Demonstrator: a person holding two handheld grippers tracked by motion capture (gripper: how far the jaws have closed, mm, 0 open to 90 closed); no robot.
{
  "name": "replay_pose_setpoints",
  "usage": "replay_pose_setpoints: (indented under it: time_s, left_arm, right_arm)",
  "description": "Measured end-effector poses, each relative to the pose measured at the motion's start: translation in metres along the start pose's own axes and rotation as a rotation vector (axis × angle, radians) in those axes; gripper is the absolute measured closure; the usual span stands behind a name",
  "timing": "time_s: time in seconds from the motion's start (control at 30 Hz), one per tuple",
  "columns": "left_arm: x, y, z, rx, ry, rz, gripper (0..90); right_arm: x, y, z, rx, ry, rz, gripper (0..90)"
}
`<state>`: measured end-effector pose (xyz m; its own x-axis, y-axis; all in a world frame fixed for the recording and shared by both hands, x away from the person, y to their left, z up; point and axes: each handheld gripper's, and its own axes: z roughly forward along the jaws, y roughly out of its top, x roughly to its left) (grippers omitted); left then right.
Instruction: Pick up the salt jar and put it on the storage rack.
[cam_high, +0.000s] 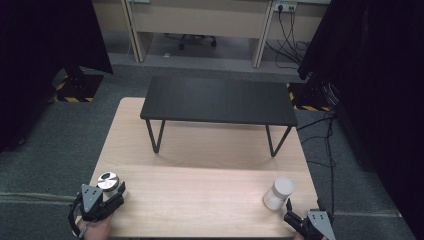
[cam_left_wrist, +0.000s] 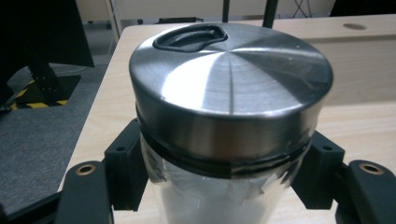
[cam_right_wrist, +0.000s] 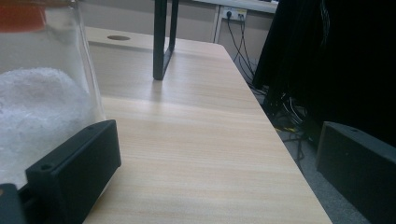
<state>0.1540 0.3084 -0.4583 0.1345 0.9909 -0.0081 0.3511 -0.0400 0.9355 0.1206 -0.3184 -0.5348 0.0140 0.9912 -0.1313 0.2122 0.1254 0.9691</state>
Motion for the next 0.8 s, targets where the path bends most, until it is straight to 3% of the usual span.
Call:
replay_pose_setpoints:
  time_s: [0.27, 0.57, 0.8]
  left_arm:
    - [-0.008, 0.024, 0.0, -0.011, -0.04, 0.003, 31.7]
    - [-0.02, 0.046, 0.009, -0.013, -0.052, 0.018, 31.7]
    - [-0.036, 0.07, 0.018, -0.014, -0.077, 0.034, 31.7]
  right_arm:
    - [0.0, 0.0, 0.0, -0.003, -0.002, 0.008, 0.2]
    - [-0.001, -0.001, -0.001, -0.007, -0.005, 0.02, 0.3]
    - [0.001, 0.0, 0.0, -0.004, -0.02, 0.04, 0.3]
